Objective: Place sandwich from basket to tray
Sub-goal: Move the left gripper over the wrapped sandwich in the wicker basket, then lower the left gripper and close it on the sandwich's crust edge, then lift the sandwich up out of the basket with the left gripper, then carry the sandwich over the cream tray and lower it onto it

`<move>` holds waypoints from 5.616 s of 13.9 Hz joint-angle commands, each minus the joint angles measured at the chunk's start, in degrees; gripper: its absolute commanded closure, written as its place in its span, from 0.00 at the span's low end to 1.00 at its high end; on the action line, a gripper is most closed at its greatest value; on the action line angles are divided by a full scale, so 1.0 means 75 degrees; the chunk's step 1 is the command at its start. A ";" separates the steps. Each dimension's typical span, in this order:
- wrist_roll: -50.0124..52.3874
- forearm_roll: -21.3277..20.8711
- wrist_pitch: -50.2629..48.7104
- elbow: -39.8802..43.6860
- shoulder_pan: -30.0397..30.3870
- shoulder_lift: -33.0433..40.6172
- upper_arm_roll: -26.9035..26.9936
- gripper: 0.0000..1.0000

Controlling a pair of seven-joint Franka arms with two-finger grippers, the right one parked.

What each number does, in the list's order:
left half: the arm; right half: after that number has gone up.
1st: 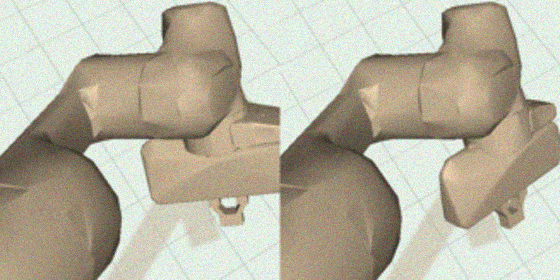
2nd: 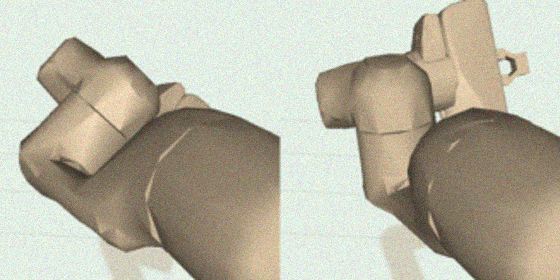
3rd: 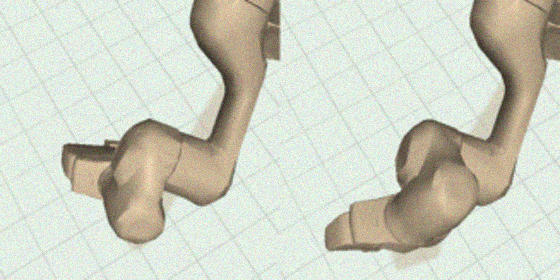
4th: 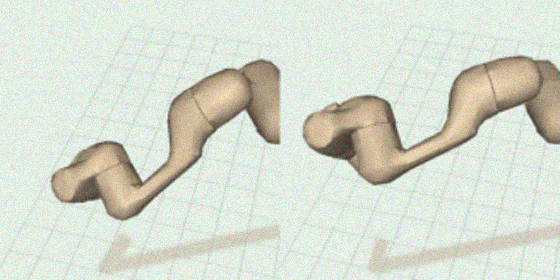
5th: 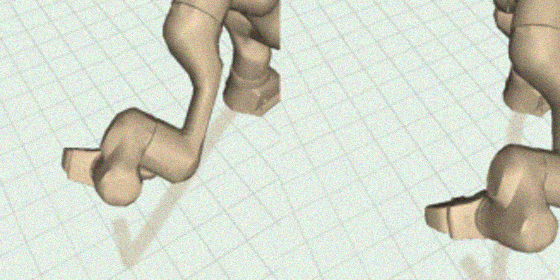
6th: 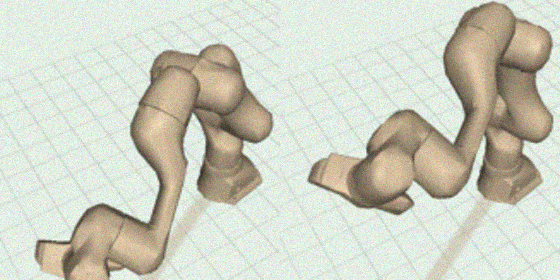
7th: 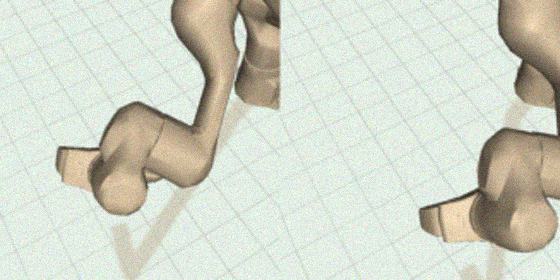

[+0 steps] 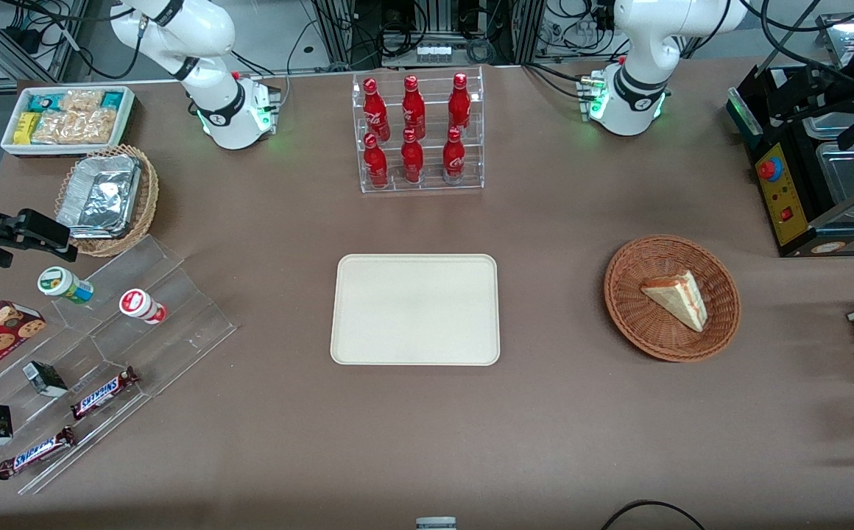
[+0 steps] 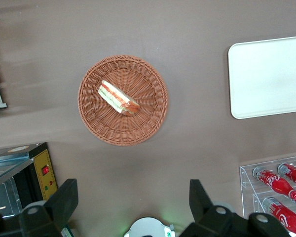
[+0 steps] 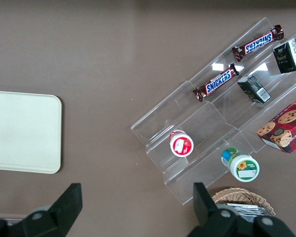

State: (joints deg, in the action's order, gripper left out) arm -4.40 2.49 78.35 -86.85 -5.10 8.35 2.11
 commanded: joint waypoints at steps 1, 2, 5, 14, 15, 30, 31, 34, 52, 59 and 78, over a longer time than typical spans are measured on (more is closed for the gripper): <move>-0.0105 -0.0039 -0.0181 0.0166 0.0023 -0.0059 0.0024 0.00; -0.0081 -0.0051 -0.0135 0.0212 0.0012 -0.0140 0.0036 0.00; 0.0245 -0.0728 -0.0052 0.0177 -0.0070 -0.0561 0.0047 0.00; 0.5166 -0.1188 0.3646 -0.3287 0.0047 -0.0938 0.0339 0.00; 0.5239 -0.0991 0.4150 -0.3779 0.0059 -0.0926 0.0422 0.00; 0.6422 0.0277 0.9086 -0.5963 -0.0129 -0.2332 0.0762 0.00; 0.6481 0.0265 0.9216 -0.6068 -0.0152 -0.2367 0.0751 0.00; 0.6482 0.0265 0.9568 -0.6466 -0.0363 -0.2344 0.0739 0.00; 0.6060 -0.0426 0.4008 -0.4057 -0.1135 -0.0177 0.0645 0.76; 0.5873 -0.0508 0.2362 -0.2367 -0.3137 -0.0176 0.0645 0.75; 0.6353 -0.0520 0.6625 -0.1346 -0.5999 -0.4604 0.0657 0.73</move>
State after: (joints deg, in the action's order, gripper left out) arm 41.67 -0.48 125.96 -99.19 -48.39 -22.53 6.10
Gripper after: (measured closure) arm 0.727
